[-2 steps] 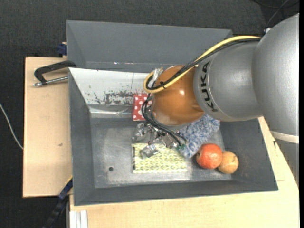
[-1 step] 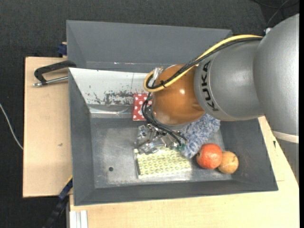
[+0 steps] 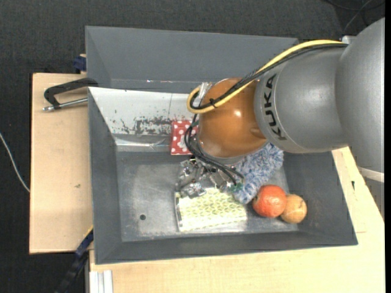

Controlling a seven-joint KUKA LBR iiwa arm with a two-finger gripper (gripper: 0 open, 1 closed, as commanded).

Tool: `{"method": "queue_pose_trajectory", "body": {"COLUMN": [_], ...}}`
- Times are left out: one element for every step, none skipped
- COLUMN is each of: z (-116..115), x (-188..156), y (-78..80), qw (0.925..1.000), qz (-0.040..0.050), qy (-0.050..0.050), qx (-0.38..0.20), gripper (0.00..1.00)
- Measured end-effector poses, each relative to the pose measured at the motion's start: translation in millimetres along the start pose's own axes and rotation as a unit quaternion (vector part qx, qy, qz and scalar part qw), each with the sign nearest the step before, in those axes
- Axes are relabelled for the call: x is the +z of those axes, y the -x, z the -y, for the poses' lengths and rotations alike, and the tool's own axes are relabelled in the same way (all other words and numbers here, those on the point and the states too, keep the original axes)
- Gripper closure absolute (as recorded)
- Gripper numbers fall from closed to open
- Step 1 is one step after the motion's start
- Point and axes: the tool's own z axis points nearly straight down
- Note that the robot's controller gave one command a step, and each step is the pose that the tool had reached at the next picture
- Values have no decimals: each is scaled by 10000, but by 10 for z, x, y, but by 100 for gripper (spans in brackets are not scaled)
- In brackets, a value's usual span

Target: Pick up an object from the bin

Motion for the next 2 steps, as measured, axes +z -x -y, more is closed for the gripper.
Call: {"method": "queue_pose_trajectory", "body": {"z": [4,7], "x": [-202,-369], "y": [-5,0], "qw": [10000,10000], "qz": [-20,-10], "qy": [-3,-8], "qx": [0,4], "gripper": [100,100]}}
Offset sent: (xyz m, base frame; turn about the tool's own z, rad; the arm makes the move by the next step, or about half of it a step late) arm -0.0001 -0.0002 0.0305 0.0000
